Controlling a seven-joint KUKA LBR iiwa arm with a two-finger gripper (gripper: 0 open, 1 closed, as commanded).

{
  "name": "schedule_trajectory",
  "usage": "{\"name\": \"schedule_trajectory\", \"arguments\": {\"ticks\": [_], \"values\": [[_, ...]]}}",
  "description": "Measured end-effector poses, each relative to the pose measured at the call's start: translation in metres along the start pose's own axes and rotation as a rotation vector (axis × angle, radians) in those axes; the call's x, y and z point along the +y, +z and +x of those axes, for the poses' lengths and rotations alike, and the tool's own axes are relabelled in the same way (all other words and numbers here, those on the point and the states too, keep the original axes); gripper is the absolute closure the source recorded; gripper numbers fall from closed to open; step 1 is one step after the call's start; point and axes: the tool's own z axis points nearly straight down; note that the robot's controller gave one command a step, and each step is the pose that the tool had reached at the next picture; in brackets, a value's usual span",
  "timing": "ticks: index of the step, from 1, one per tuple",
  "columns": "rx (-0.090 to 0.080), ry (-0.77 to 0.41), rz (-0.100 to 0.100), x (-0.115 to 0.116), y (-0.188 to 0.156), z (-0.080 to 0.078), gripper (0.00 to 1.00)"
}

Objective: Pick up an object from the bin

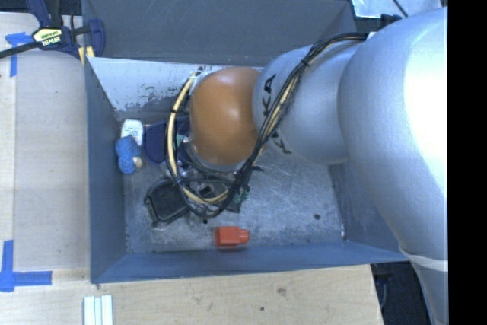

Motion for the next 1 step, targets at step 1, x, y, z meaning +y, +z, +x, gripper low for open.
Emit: {"name": "schedule_trajectory", "arguments": {"ticks": [1], "values": [[-0.003,0.004,0.001,-0.0005,-0.0633,0.0002,1.0]]}}
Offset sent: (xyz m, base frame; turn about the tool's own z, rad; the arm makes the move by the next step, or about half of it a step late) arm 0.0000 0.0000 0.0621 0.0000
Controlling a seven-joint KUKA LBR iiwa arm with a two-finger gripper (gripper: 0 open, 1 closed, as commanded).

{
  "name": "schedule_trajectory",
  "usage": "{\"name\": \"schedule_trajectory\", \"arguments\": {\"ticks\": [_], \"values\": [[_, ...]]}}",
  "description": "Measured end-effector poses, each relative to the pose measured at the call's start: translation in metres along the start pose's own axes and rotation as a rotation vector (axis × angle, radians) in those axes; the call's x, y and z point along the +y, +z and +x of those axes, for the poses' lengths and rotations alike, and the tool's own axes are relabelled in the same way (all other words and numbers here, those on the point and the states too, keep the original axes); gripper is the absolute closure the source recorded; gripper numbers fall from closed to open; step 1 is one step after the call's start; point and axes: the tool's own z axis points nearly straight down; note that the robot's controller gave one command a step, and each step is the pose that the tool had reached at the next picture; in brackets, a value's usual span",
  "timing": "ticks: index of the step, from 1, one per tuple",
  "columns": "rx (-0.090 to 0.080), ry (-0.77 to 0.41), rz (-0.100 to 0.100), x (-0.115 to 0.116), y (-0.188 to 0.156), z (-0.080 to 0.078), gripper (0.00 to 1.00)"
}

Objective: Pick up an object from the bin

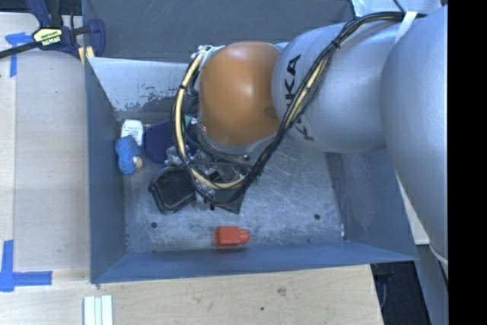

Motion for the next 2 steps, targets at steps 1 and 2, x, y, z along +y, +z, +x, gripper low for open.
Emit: {"name": "schedule_trajectory", "arguments": {"ticks": [1,2], "values": [[0.002,0.004,-0.001,0.0,-0.026,0.001,1.0],[0.003,0.008,-0.001,0.0,-0.041,0.002,1.0]]}}
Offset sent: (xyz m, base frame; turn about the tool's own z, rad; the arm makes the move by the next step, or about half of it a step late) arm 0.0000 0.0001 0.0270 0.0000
